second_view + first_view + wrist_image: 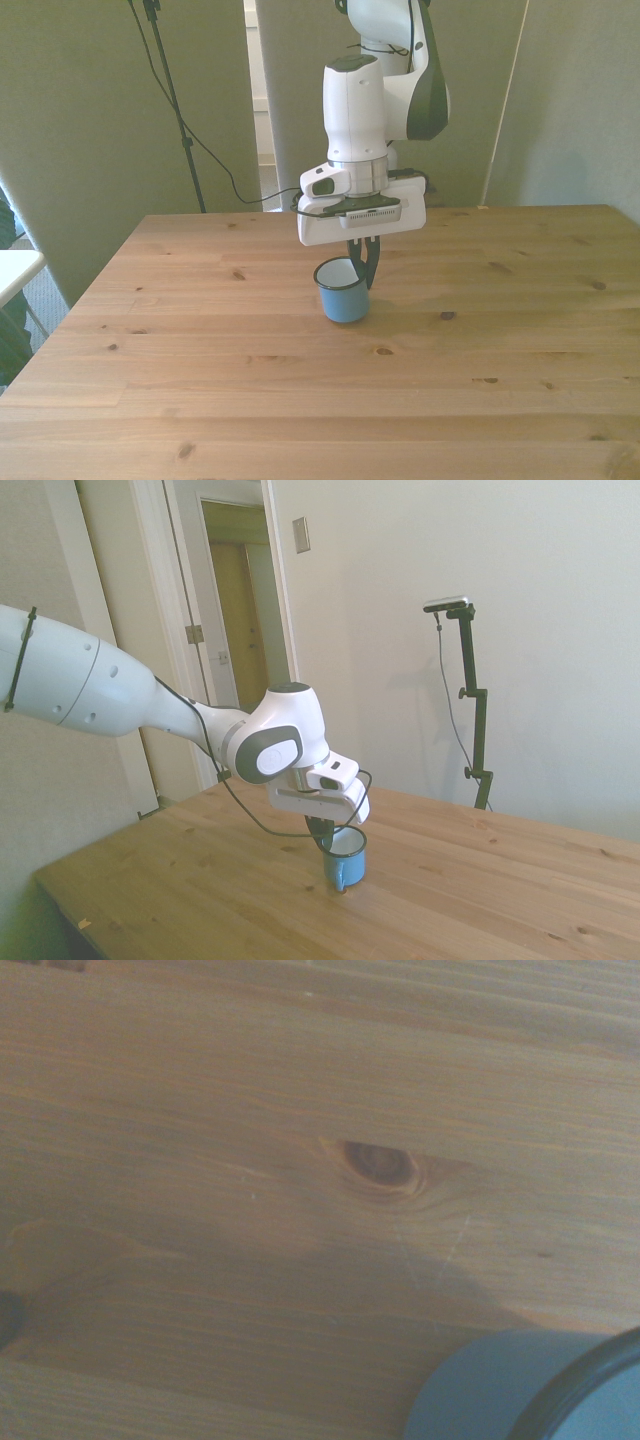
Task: Flip the mug upright
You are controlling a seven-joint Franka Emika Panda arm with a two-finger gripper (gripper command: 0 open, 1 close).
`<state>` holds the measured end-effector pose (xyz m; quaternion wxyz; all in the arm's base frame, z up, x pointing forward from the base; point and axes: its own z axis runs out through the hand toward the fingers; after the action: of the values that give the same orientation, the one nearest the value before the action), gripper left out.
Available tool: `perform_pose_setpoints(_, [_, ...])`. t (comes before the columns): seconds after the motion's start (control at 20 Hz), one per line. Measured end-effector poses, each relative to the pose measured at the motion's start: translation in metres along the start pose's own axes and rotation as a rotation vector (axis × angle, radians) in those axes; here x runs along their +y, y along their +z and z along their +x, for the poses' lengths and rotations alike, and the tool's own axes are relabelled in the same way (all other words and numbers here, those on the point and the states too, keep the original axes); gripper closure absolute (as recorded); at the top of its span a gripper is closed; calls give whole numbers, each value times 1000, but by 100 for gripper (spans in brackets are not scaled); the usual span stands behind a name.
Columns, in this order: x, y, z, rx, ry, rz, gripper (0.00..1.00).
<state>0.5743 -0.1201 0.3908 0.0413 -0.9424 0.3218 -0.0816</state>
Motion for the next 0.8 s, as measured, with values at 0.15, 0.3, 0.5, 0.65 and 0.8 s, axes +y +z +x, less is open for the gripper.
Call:
perform_pose_setpoints(0.15, [-1, 5, 3, -2, 5, -4, 0])
perform_pose_setpoints(0.3, [0, 5, 4, -1, 14, -5, 0])
perform_pose_setpoints(0.5, [2, 5, 5, -1, 19, -6, 0])
perform_pose_setpoints(0.65, [2, 3, 5, -1, 21, -6, 0])
perform_pose_setpoints(0.8, [4, -2, 5, 0, 24, -4, 0])
